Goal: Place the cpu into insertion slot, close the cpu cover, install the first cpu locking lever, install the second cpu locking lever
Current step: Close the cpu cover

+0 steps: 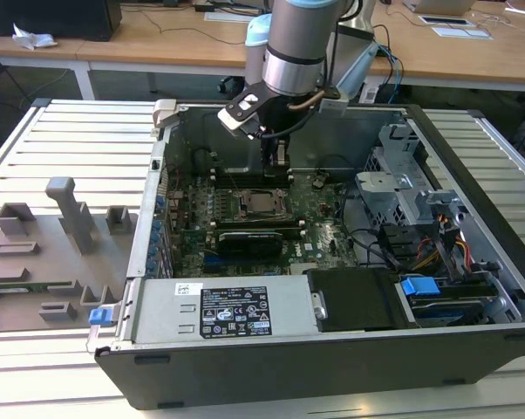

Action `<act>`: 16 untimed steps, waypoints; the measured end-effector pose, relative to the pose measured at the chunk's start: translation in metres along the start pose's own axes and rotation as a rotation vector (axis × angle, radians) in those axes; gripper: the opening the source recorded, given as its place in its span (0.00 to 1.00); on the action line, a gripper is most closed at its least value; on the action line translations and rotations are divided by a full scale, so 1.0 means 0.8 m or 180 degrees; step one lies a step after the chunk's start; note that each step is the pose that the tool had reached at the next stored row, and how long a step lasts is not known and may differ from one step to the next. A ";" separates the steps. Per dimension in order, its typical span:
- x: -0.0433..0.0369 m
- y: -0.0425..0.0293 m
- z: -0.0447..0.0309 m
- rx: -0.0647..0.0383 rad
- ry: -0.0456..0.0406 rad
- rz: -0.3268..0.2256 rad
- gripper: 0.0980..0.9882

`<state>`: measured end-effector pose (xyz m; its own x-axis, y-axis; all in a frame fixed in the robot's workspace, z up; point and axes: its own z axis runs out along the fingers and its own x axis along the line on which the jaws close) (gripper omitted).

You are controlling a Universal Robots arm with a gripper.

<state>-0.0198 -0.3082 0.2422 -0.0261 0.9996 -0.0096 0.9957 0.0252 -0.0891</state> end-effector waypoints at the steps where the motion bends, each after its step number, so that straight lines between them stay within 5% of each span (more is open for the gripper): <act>1: 0.000 -0.0030 0.0003 0.0000 0.0000 0.0000 0.01; 16: 0.001 -0.0255 0.0023 0.0000 0.0000 0.0000 0.01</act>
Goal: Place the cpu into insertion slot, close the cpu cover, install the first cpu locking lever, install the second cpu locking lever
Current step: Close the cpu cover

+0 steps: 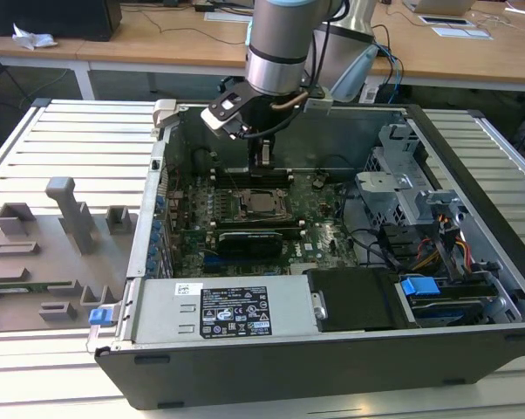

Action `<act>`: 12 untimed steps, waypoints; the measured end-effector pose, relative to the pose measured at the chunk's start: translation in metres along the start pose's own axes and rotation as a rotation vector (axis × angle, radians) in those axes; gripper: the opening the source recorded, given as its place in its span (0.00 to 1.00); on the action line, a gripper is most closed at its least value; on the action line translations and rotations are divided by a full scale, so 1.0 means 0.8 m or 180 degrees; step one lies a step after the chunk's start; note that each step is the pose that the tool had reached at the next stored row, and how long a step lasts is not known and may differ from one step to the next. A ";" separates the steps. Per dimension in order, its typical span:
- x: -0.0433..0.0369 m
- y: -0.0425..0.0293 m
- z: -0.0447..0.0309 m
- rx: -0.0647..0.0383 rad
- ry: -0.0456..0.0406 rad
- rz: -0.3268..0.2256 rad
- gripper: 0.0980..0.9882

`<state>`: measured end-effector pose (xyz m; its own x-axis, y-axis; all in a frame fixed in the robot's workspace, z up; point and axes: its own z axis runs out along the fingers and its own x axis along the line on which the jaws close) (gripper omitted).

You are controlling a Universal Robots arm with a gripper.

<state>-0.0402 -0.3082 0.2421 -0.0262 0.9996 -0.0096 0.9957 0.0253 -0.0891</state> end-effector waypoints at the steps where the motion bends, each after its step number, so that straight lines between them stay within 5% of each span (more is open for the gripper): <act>1: 0.000 -0.0013 0.0001 0.0000 0.0000 0.0000 0.01; 7: 0.000 -0.0155 0.0024 0.0000 0.0000 0.0000 0.01; 12: 0.000 -0.0154 0.0226 0.0000 0.0000 0.0000 0.01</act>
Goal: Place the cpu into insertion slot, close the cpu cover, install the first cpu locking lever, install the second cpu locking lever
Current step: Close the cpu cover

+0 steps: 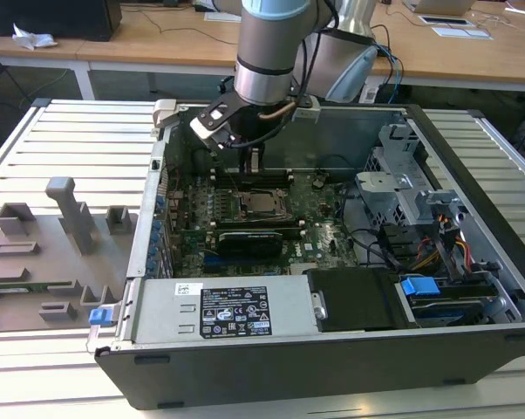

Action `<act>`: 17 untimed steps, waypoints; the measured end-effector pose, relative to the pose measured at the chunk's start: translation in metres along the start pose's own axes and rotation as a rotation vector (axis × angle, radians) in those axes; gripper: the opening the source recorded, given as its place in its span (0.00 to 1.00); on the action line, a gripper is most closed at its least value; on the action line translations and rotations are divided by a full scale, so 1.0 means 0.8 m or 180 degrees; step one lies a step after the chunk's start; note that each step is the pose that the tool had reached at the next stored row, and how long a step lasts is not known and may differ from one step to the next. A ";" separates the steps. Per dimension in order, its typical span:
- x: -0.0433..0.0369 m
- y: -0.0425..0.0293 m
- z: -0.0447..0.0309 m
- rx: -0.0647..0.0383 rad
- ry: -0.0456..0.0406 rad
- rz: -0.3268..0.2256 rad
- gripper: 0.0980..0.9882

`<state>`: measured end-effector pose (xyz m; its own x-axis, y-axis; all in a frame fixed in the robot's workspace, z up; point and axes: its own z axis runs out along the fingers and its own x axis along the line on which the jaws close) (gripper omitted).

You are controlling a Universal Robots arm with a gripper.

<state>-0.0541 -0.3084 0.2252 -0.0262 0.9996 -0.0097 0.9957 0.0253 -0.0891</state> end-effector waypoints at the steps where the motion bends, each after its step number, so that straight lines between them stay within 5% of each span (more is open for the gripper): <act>1: 0.000 0.0001 0.0019 0.0000 0.0000 0.0000 0.01; 7: -0.005 0.0013 0.0164 0.0000 0.0000 0.0000 0.01; 17: -0.007 0.0007 0.0243 0.0000 0.0001 0.0000 0.01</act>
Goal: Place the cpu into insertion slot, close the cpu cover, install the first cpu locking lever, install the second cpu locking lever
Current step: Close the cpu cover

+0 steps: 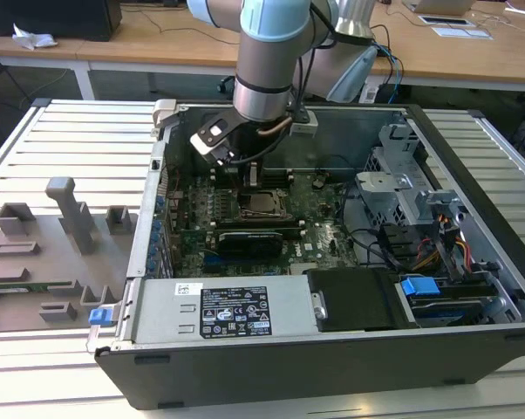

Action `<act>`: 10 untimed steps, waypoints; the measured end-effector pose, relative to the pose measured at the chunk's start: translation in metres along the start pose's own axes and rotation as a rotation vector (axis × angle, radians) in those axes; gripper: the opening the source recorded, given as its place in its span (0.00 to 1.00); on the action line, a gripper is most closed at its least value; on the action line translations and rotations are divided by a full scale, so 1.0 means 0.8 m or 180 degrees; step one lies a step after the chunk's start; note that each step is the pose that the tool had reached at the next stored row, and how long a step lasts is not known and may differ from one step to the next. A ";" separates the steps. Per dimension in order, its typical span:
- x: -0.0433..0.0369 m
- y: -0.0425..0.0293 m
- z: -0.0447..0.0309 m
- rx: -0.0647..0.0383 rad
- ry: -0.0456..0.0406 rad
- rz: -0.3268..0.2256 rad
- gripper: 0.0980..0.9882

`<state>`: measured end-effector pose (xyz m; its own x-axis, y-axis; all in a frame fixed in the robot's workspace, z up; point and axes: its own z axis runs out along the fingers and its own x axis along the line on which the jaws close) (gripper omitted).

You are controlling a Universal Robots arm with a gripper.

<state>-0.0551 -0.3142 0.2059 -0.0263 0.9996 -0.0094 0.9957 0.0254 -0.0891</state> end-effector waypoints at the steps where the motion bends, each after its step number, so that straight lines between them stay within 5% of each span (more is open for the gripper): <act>1: 0.000 0.0004 0.0000 0.0000 0.0000 -0.0001 0.01; 7: -0.001 0.0104 -0.0011 0.0000 0.0006 -0.0009 0.01; 10: -0.002 0.0096 -0.0111 0.0000 0.0005 -0.0009 0.01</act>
<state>-0.0467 -0.3152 0.2140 -0.0291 0.9995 -0.0075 0.9956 0.0283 -0.0890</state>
